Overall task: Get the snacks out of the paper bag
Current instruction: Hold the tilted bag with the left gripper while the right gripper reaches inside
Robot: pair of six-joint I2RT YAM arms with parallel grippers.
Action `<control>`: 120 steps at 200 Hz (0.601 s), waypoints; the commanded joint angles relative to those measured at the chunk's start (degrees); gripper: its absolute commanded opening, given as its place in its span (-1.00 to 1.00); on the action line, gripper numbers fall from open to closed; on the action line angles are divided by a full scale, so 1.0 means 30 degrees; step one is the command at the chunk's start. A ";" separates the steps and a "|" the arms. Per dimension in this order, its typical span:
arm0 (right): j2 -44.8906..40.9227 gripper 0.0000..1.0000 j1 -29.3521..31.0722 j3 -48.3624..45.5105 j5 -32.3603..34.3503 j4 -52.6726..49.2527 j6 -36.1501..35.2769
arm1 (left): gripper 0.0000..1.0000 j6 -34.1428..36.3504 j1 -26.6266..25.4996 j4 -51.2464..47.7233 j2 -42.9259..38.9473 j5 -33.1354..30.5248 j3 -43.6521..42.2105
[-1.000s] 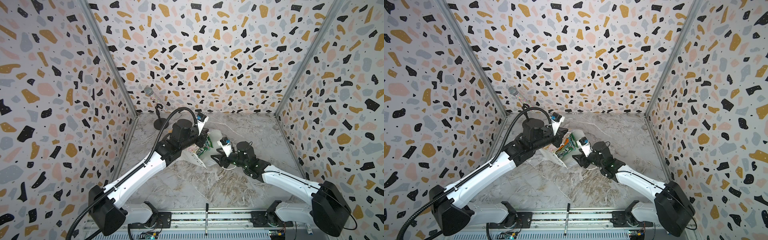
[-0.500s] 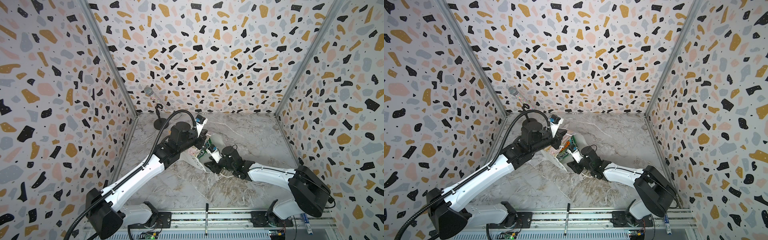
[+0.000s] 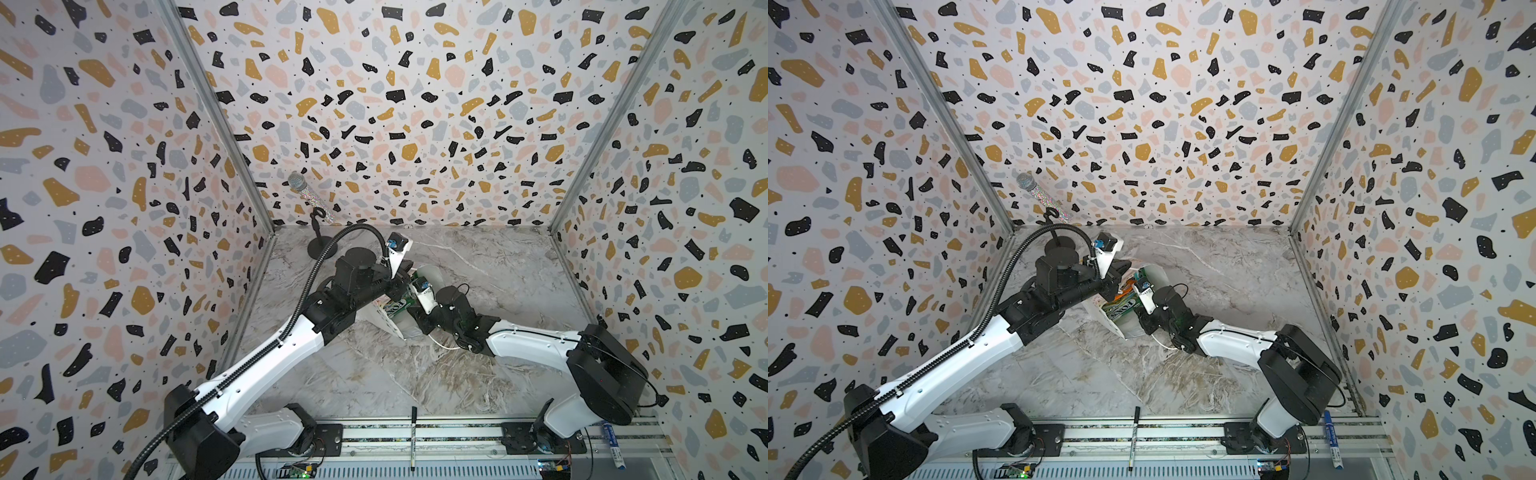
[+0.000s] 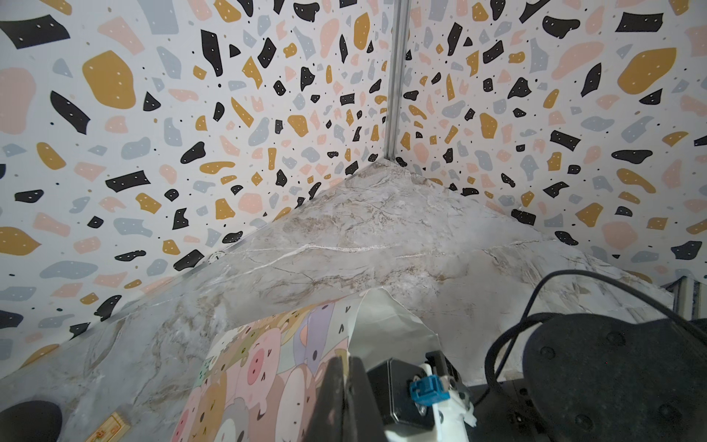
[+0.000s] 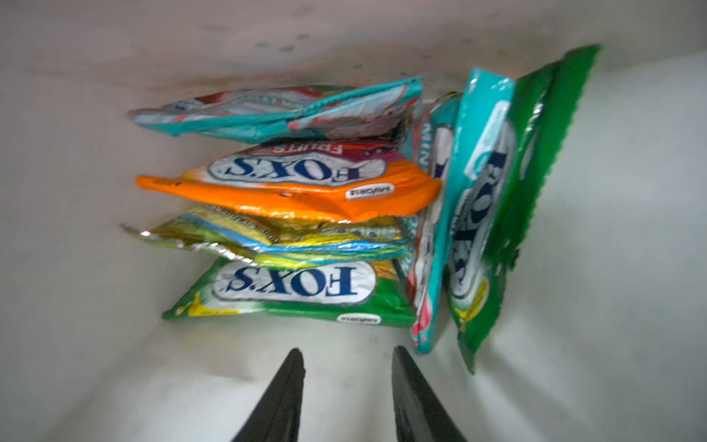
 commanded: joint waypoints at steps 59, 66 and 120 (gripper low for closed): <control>0.2424 -0.45 -0.0343 0.1901 0.3135 0.1233 -0.0472 | -1.00 0.0327 -0.0036 0.1312 -0.0541 0.0958 -0.0363; 0.2522 -0.47 -0.0386 0.1963 0.3196 0.1384 -0.0471 | -1.00 0.0327 -0.0044 0.1321 -0.0517 0.1017 -0.0358; 0.3293 -0.46 -0.0663 0.2451 0.3388 0.1673 -0.0463 | -1.00 0.0294 -0.0044 0.1323 -0.0455 0.1368 -0.0381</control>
